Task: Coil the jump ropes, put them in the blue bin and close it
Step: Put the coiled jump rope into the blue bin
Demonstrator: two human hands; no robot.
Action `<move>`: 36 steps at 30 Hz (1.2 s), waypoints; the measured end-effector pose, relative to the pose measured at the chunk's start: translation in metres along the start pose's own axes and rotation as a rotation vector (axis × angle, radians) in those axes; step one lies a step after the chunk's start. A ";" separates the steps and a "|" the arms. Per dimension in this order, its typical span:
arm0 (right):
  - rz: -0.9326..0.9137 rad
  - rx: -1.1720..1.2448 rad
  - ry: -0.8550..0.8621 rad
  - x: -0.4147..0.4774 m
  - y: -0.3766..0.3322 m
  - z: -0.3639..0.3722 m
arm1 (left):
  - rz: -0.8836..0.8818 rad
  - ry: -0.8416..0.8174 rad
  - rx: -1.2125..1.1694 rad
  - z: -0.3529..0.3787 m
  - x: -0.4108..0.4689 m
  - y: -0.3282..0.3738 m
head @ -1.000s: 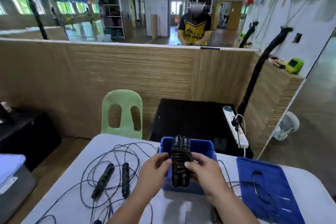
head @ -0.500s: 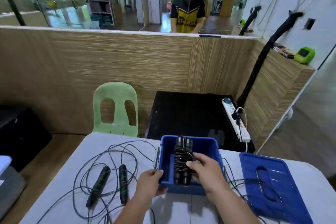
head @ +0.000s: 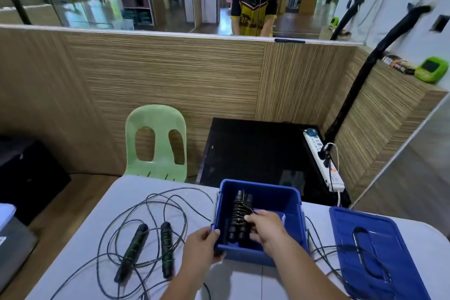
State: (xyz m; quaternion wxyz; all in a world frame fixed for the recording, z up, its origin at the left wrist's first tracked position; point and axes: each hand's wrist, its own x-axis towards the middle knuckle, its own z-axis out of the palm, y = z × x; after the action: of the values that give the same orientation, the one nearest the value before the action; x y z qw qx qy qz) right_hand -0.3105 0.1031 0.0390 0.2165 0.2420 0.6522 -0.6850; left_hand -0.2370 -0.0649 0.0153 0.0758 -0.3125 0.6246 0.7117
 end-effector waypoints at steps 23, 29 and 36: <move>0.228 -0.433 -0.012 0.069 0.021 0.019 | 0.019 -0.003 -0.044 -0.001 -0.008 0.008; 0.180 -0.562 0.029 0.074 0.021 0.018 | -0.001 -0.009 -0.058 -0.002 -0.010 0.009; 0.141 -0.530 0.000 0.065 0.016 0.011 | -0.010 -0.035 -0.048 -0.003 -0.009 0.007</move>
State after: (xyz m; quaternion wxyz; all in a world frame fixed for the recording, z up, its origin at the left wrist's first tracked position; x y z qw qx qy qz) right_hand -0.3529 0.0927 -0.0134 0.3195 0.2216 0.7901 -0.4739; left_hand -0.2322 -0.0666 0.0260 0.0829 -0.3049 0.6041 0.7316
